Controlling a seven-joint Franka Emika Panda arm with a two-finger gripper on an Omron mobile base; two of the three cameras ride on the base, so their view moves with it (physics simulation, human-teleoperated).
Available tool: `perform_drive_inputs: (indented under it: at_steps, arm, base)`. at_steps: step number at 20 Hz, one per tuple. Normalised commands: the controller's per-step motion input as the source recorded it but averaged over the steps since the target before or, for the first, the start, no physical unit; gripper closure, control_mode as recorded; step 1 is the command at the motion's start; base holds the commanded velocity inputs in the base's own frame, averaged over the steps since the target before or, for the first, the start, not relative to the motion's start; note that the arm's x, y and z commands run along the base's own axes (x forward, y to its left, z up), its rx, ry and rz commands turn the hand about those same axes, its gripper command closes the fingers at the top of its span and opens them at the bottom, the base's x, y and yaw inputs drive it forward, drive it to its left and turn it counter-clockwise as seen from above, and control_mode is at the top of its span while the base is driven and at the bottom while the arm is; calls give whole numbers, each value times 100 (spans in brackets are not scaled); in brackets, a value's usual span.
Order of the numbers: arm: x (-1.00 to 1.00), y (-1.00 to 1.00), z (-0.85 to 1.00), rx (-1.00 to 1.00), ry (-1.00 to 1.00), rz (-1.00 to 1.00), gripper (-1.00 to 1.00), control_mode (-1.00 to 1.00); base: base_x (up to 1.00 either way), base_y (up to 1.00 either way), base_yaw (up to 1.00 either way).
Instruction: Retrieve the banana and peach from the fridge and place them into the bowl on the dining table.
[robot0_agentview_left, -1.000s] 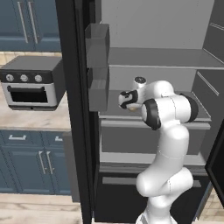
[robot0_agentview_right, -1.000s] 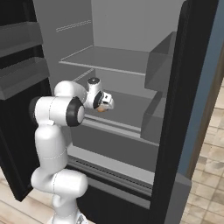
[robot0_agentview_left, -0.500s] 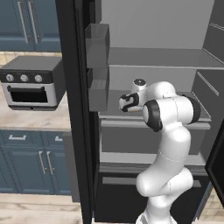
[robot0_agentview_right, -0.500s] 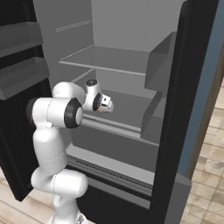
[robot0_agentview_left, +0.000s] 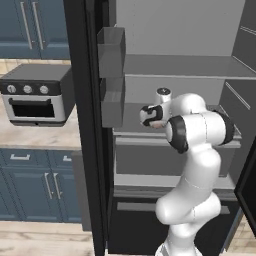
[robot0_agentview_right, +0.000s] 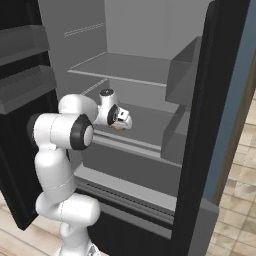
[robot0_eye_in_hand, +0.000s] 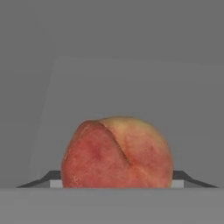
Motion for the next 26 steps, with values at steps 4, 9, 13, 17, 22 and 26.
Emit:
perform_drive_inputs:
  at_steps: [4, 9, 13, 17, 22, 26]
  arm:
    - [-100, -57, 56, 4, -10, 0, 100, -100]
    - [-100, -10, 73, 0, -5, 10, 100, -100]
    - [-100, 0, 55, 0, 0, 17, 100, -100]
    - [-100, 0, 42, 0, 0, 18, 100, -100]
    - [-100, 3, 37, 0, 0, 14, 100, -100]
    - [-100, 5, 33, 0, 0, 9, 100, -100]
  base:
    - [0, 0, 0]
    - [0, 0, 0]
    - [0, 0, 0]
    - [0, 0, 0]
    - [0, 0, 0]
    - [0, 0, 0]
